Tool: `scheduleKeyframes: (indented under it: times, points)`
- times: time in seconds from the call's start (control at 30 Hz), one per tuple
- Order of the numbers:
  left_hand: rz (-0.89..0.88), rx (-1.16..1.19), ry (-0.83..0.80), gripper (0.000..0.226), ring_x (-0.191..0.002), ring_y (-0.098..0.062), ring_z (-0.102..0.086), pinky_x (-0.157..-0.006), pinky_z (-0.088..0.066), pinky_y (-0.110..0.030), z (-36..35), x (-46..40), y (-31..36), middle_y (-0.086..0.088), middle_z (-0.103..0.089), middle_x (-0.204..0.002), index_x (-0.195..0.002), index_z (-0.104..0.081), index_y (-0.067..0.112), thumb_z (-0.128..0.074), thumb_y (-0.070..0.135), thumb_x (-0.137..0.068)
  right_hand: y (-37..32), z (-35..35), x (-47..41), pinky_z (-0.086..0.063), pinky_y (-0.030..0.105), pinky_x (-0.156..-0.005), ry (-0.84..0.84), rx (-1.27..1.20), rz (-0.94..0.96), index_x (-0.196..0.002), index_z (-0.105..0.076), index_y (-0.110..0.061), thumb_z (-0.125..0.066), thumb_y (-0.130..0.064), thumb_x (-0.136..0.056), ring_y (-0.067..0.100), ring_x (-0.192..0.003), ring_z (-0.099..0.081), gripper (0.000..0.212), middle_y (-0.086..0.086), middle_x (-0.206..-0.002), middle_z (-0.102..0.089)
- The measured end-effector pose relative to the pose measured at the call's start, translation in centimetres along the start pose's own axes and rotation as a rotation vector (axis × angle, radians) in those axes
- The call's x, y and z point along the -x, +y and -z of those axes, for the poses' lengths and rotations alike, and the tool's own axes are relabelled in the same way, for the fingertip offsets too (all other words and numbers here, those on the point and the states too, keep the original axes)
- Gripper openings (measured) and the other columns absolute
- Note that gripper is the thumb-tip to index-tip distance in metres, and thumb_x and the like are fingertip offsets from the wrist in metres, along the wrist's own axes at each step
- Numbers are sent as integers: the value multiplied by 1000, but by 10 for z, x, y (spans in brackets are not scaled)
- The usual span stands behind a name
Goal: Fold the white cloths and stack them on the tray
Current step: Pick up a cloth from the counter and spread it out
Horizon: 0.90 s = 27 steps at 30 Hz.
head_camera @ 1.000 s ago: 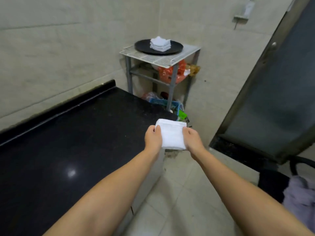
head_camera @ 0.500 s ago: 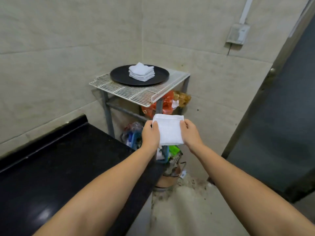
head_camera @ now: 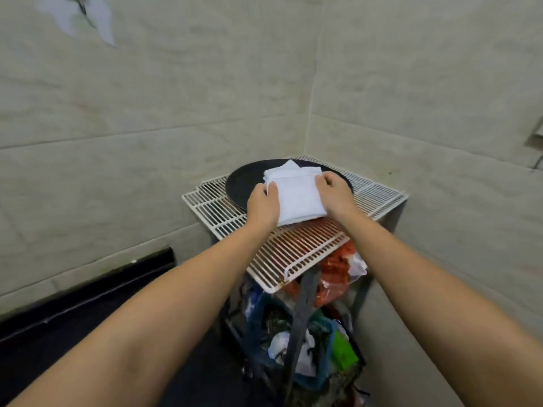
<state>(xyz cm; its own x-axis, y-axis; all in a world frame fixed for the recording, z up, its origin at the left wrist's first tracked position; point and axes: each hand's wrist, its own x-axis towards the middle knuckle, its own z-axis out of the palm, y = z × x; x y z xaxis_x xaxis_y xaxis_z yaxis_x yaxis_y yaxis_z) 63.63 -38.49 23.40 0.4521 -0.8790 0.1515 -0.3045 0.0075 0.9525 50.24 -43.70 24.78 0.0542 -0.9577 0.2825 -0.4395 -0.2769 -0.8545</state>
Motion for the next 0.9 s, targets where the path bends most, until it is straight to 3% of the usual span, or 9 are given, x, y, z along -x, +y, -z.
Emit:
scheduleKeyframes:
  times: [0.07, 0.2, 0.3, 0.4, 0.47, 0.53, 0.63, 0.73, 0.9]
  points:
    - [4, -64, 43, 34, -74, -18, -41, -57, -28, -32, -17, -31, 3, -1, -41, -71, -72, -39, 10, -32, 25, -102, 11, 1, -43, -29, 27, -56, -50, -3, 33, -79, -53, -13, -41, -21, -97, 13, -67, -41, 24, 0, -72, -49]
    - [31, -77, 195, 31, -66, -17, -37, -54, -26, -30, -52, -80, 9, -4, -39, -71, -75, -37, 9, -33, 25, -101, 27, -3, -122, -32, 32, -66, -166, 24, 87, -91, -62, 4, -45, -25, -96, 19, -79, -46, 34, 15, -84, -57]
    - [87, -50, 275, 31, -62, -20, -44, -50, -38, -31, -68, -105, 15, -6, -43, -71, -75, -41, 9, -32, 25, -101, 27, -8, -166, -30, 31, -63, -269, 85, 138, -73, -62, -4, -47, -25, -95, 25, -79, -48, 34, 13, -74, -59]
    - [180, -89, 333, 28, -53, -19, -47, -45, -43, -30, -78, -128, 16, -7, -46, -72, -83, -44, 5, -31, 23, -100, 29, -16, -205, -21, 30, -60, -399, 182, 193, -57, -44, -17, -48, -24, -96, 22, -77, -43, 40, -2, -61, -44]
    - [232, -164, 361, 29, -60, -24, -49, -54, -44, -33, -81, -135, 10, -19, -56, -85, -91, -51, 0, -32, 21, -99, 34, -27, -218, -21, 32, -58, -484, 228, 224, -54, -35, -19, -48, -23, -96, 20, -74, -40, 44, -3, -58, -37]
    - [262, -264, 384, 36, -80, -34, -56, -67, -43, -38, -84, -140, 0, -30, -59, -108, -100, -56, -7, -34, 20, -99, 44, -35, -222, -21, 32, -56, -545, 241, 235, -53, -30, -18, -47, -21, -95, 21, -68, -37, 46, 1, -56, -33]
    - [309, -334, 395, 42, -107, -41, -55, -76, -42, -39, -86, -144, -11, -30, -57, -118, -112, -52, -16, -34, 20, -100, 58, -42, -224, -19, 30, -49, -598, 238, 230, -53, -29, -18, -47, -21, -95, 17, -55, -31, 45, 0, -56, -31]
    - [333, -410, 394, 40, -104, -36, -57, -71, -34, -32, -86, -145, -15, -25, -60, -116, -110, -54, -12, -35, 22, -100, 65, -47, -228, -22, 29, -49, -612, 238, 234, -54, -31, -18, -48, -23, -95, 13, -52, -31, 44, 0, -56, -33]
    - [357, -466, 391, 43, -86, -33, -60, -66, -37, -30, -85, -142, -22, -24, -65, -106, -108, -56, -12, -38, 27, -98, 68, -48, -230, -22, 31, -50, -629, 226, 234, -54, -28, -20, -49, -28, -94, 15, -51, -31, 46, -1, -54, -32]
